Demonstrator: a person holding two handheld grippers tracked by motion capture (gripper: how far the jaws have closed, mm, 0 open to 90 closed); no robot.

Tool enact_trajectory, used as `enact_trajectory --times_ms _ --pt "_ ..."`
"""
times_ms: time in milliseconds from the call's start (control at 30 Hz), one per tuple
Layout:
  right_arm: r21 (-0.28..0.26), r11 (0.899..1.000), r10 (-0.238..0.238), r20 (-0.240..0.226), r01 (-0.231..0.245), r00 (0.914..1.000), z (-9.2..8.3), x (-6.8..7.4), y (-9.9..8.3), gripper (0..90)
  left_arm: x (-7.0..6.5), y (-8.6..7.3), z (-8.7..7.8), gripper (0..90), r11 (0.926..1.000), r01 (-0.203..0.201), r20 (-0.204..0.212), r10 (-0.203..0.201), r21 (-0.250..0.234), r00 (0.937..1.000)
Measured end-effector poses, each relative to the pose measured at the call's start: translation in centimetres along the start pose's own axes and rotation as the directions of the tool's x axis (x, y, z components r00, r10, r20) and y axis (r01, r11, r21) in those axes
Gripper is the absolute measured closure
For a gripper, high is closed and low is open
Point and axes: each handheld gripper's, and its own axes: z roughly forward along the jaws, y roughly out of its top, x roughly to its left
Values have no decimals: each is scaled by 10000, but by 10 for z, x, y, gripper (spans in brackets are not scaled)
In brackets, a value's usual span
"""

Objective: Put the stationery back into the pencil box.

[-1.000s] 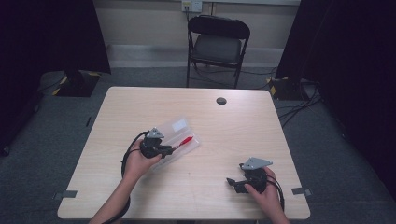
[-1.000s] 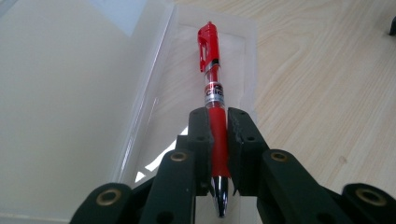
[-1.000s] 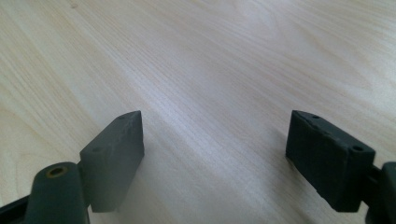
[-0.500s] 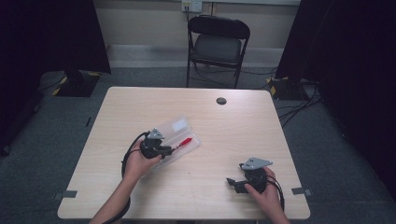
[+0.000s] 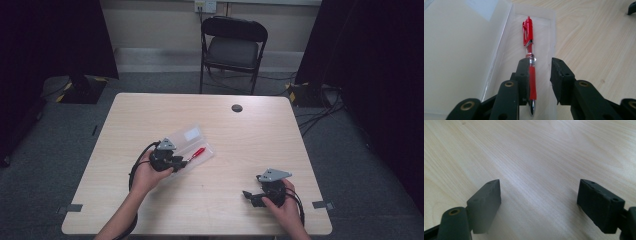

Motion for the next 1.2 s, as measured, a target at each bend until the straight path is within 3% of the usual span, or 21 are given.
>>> enact_trajectory --times_ms 67,100,167,200,467,833,1200 --pt "-1 10000 2 -5 -2 10000 0 0 0 185 -2 -1 -2 665 9999 109 44 -108 -106 9999" --pt "-5 10000 4 -23 -4 10000 0 0 0 185 -1 -1 -5 652 10000 -72 35 72 24 10000" --pt "-6 10000 7 -21 -7 10000 0 0 0 185 -3 -2 -7 634 9999 -3 28 3 -117 10000" --pt "-3 10000 8 -20 -8 10000 0 0 0 185 -3 -2 -10 615 9998 -208 43 208 -54 9998" --pt "-7 10000 4 -21 -4 10000 0 0 0 185 -7 -8 -22 489 9992 21 224 -12 -402 9997" --pt "-4 10000 6 -19 -6 10000 0 0 0 185 -11 -19 -38 367 9981 -13 281 31 -622 9996" --pt "-4 10000 8 -21 -8 10000 0 0 0 185 -12 -33 -55 292 9969 -53 255 73 -781 9996"
